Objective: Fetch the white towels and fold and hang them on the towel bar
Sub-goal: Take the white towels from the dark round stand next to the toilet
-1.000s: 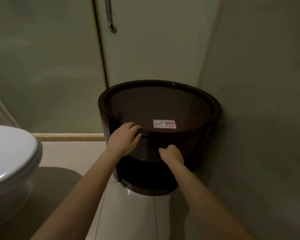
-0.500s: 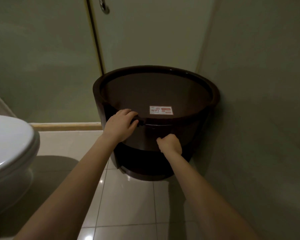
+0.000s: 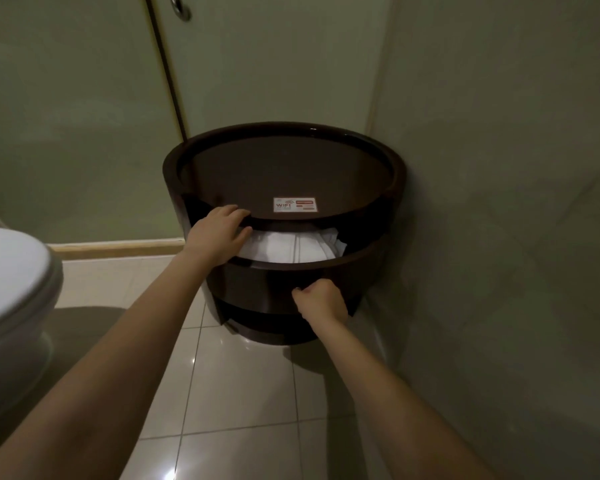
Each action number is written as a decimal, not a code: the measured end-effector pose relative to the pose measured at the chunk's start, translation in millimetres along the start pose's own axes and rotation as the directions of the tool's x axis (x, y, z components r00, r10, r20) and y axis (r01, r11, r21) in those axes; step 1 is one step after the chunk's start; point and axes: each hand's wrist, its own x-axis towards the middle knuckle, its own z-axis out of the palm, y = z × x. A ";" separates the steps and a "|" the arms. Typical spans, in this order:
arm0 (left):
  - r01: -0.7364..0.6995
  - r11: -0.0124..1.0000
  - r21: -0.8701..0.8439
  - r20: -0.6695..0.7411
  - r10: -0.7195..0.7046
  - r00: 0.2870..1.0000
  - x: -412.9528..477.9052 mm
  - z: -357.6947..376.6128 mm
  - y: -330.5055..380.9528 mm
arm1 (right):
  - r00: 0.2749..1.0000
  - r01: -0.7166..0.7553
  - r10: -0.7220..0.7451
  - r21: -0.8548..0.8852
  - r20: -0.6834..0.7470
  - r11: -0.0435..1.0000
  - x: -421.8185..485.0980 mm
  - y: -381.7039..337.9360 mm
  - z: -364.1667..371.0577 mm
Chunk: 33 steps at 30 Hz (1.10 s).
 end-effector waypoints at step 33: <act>0.137 0.971 -0.194 -0.023 -0.144 0.989 -21.5 8.6 9.5 | 0.979 0.053 -0.051 -0.006 0.196 0.999 22.9 -70.6 -97.9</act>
